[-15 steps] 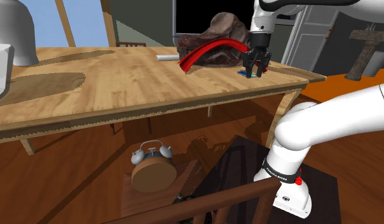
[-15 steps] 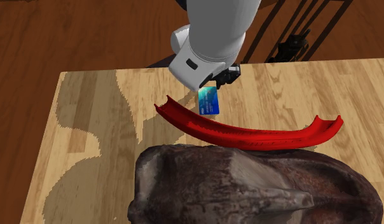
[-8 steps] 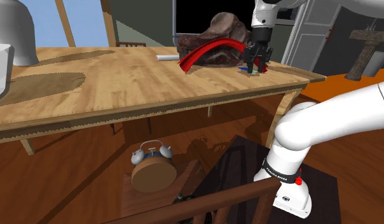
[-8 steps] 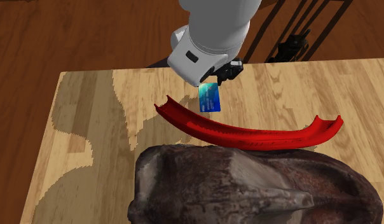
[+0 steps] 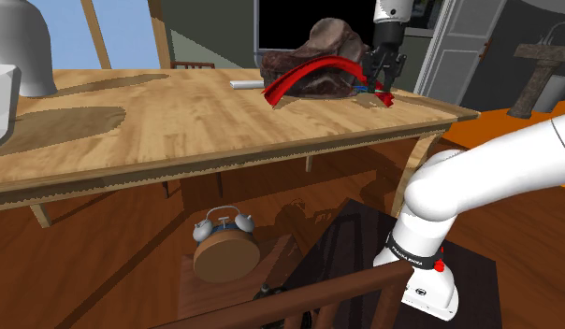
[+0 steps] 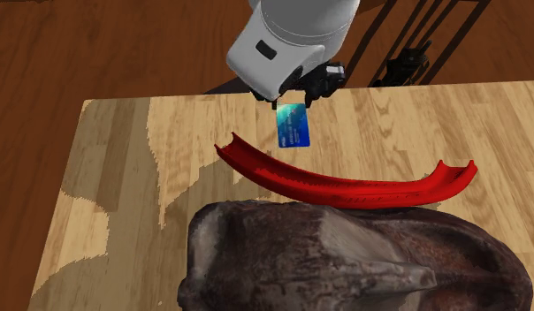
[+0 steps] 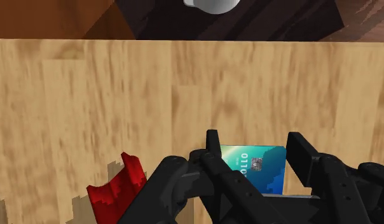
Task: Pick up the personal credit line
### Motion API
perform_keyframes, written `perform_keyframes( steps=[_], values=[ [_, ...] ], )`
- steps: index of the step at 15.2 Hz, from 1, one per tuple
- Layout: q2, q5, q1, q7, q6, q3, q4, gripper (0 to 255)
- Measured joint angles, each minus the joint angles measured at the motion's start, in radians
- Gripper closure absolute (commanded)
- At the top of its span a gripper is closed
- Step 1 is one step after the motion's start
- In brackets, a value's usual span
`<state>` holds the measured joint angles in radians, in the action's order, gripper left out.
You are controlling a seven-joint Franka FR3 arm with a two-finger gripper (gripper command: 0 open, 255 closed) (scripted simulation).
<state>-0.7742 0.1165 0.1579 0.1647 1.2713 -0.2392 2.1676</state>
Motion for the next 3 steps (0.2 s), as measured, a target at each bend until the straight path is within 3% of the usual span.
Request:
perform_keyframes(
  steps=[3],
  values=[
    [0.015, -0.005, -0.003, 0.001, -0.032, 0.005, -0.047, 255]
  ],
)
